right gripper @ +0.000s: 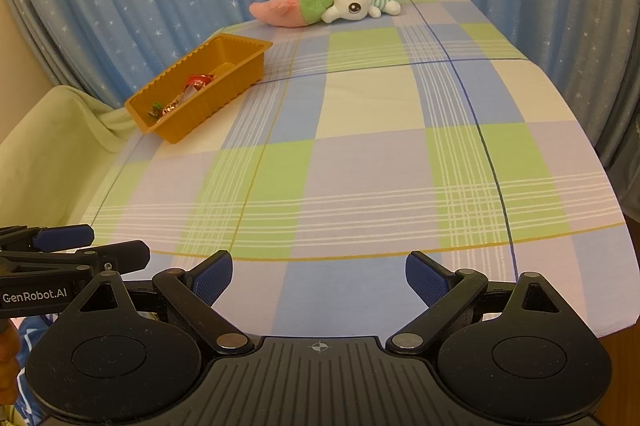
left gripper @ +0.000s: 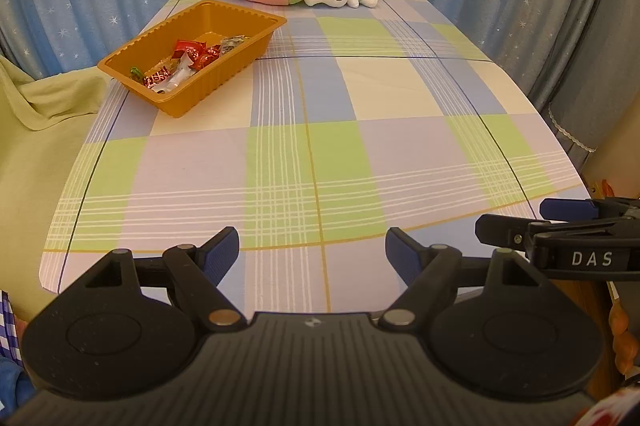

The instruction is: Organize snacks

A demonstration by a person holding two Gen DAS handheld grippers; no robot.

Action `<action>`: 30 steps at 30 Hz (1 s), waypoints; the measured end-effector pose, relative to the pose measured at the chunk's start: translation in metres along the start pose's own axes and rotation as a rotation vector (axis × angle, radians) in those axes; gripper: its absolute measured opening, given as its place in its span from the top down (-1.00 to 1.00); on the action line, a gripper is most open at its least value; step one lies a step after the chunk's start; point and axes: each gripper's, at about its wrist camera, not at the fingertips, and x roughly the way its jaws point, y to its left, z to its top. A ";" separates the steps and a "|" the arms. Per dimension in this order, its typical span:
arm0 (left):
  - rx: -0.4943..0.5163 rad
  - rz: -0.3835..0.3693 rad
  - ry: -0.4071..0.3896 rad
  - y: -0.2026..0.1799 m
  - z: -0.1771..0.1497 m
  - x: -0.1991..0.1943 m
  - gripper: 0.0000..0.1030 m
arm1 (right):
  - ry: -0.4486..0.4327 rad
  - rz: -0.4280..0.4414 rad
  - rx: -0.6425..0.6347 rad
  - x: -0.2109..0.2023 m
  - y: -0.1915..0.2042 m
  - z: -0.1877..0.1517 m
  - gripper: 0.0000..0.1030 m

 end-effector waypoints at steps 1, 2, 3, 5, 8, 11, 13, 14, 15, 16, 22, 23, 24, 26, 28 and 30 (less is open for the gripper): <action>0.000 0.000 0.000 0.000 0.000 0.000 -0.53 | 0.000 0.000 -0.001 0.000 0.000 0.000 -0.81; 0.000 0.001 0.000 0.000 0.000 0.000 -0.53 | 0.000 0.001 -0.002 0.000 0.001 0.000 -0.81; 0.000 0.000 -0.001 0.000 0.000 0.000 -0.53 | 0.000 0.001 -0.003 0.000 0.002 0.000 -0.81; -0.002 0.001 -0.002 0.001 0.000 -0.001 -0.53 | 0.000 0.002 -0.004 0.000 0.002 0.000 -0.81; -0.003 0.004 -0.004 0.001 0.001 -0.001 -0.53 | 0.000 0.004 -0.008 -0.001 0.005 0.000 -0.81; -0.006 0.008 -0.007 0.000 0.000 -0.002 -0.53 | -0.001 0.007 -0.013 -0.001 0.005 0.001 -0.81; -0.007 0.011 -0.009 -0.001 0.000 -0.003 -0.53 | -0.001 0.009 -0.014 -0.001 0.005 0.002 -0.81; -0.007 0.012 -0.010 -0.003 0.000 -0.003 -0.53 | -0.002 0.011 -0.016 -0.002 0.002 0.002 -0.81; -0.008 0.014 -0.011 -0.004 0.001 -0.003 -0.53 | -0.002 0.011 -0.017 -0.002 0.002 0.002 -0.81; -0.009 0.015 -0.012 -0.004 0.001 -0.003 -0.53 | -0.003 0.012 -0.017 -0.002 0.001 0.002 -0.81; -0.014 0.019 -0.016 -0.009 0.001 -0.003 -0.53 | -0.005 0.016 -0.020 -0.004 -0.002 0.003 -0.81; -0.014 0.018 -0.017 -0.009 0.001 -0.003 -0.53 | -0.005 0.017 -0.020 -0.004 -0.002 0.004 -0.81; -0.015 0.019 -0.017 -0.010 0.001 -0.003 -0.53 | -0.005 0.016 -0.020 -0.004 -0.002 0.004 -0.81; -0.017 0.021 -0.019 -0.011 0.001 -0.004 -0.53 | -0.005 0.017 -0.020 -0.004 -0.002 0.004 -0.81; -0.020 0.022 -0.020 -0.012 0.001 -0.004 -0.53 | -0.005 0.019 -0.021 -0.005 -0.004 0.005 -0.81; -0.023 0.023 -0.022 -0.014 0.001 -0.004 -0.53 | -0.005 0.019 -0.022 -0.005 -0.005 0.005 -0.81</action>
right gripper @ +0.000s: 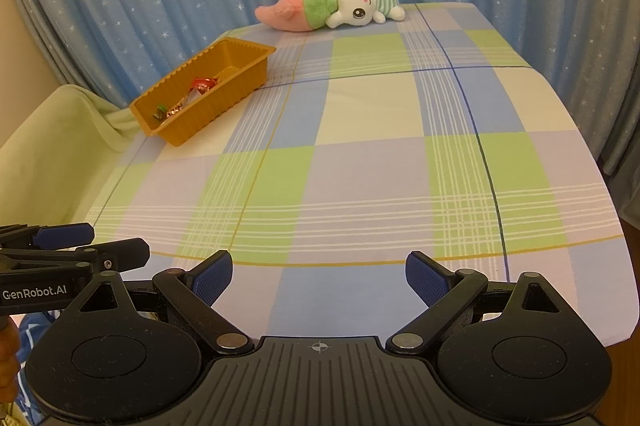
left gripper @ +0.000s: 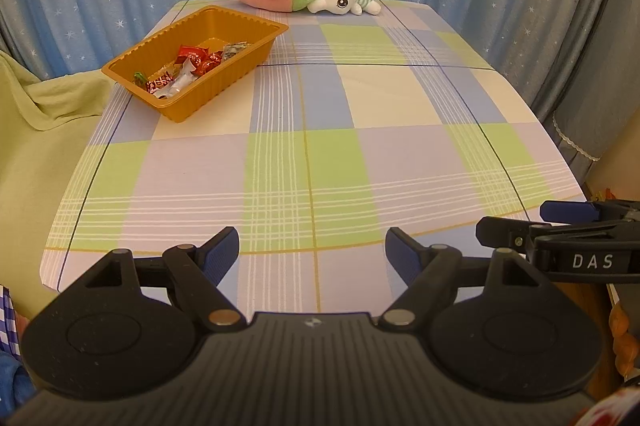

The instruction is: Organize snacks

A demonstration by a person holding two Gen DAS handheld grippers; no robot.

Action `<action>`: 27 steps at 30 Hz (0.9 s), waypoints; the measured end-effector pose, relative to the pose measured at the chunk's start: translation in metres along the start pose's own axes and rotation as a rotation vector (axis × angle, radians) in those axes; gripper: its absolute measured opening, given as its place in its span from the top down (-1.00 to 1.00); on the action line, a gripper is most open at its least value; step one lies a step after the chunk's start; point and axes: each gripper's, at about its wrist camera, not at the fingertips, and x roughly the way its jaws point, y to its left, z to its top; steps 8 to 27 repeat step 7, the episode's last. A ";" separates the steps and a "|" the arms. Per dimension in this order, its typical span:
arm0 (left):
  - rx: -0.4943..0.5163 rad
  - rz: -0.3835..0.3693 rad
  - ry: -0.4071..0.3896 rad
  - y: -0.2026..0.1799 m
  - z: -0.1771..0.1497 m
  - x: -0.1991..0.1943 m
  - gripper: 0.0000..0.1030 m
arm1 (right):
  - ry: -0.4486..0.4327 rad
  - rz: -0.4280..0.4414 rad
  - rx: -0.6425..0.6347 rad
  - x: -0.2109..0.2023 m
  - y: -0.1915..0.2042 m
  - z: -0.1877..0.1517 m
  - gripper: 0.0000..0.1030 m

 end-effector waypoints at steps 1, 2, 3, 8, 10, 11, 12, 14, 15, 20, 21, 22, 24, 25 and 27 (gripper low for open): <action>-0.001 0.000 -0.001 -0.001 0.000 0.000 -0.53 | 0.000 0.000 0.001 0.000 0.000 0.000 -0.81; -0.002 0.000 -0.002 -0.001 -0.001 -0.001 -0.53 | -0.001 0.001 0.000 -0.001 -0.001 0.000 -0.81; -0.003 0.002 -0.003 -0.001 -0.001 -0.001 -0.53 | -0.001 0.002 -0.001 -0.001 -0.001 0.000 -0.81; -0.008 0.009 0.004 -0.003 -0.002 -0.001 -0.56 | -0.001 0.007 -0.003 -0.002 -0.003 0.000 -0.81; -0.008 0.009 0.004 -0.003 -0.002 -0.001 -0.56 | -0.001 0.007 -0.003 -0.002 -0.003 0.000 -0.81; -0.008 0.009 0.004 -0.003 -0.002 -0.001 -0.56 | -0.001 0.007 -0.003 -0.002 -0.003 0.000 -0.81; -0.008 0.009 0.004 -0.003 -0.002 -0.001 -0.56 | -0.001 0.007 -0.003 -0.002 -0.003 0.000 -0.81; -0.008 0.009 0.004 -0.003 -0.002 -0.001 -0.56 | -0.001 0.007 -0.003 -0.002 -0.003 0.000 -0.81; -0.008 0.009 0.004 -0.003 -0.002 -0.001 -0.56 | -0.001 0.007 -0.003 -0.002 -0.003 0.000 -0.81; -0.008 0.009 0.004 -0.003 -0.002 -0.001 -0.56 | -0.001 0.007 -0.003 -0.002 -0.003 0.000 -0.81; -0.008 0.009 0.004 -0.003 -0.002 -0.001 -0.56 | -0.001 0.007 -0.003 -0.002 -0.003 0.000 -0.81; -0.008 0.009 0.004 -0.003 -0.002 -0.001 -0.56 | -0.001 0.007 -0.003 -0.002 -0.003 0.000 -0.81; -0.008 0.009 0.004 -0.003 -0.002 -0.001 -0.56 | -0.001 0.007 -0.003 -0.002 -0.003 0.000 -0.81; -0.008 0.009 0.004 -0.003 -0.002 -0.001 -0.56 | -0.001 0.007 -0.003 -0.002 -0.003 0.000 -0.81; -0.008 0.009 0.004 -0.003 -0.002 -0.001 -0.56 | -0.001 0.007 -0.003 -0.002 -0.003 0.000 -0.81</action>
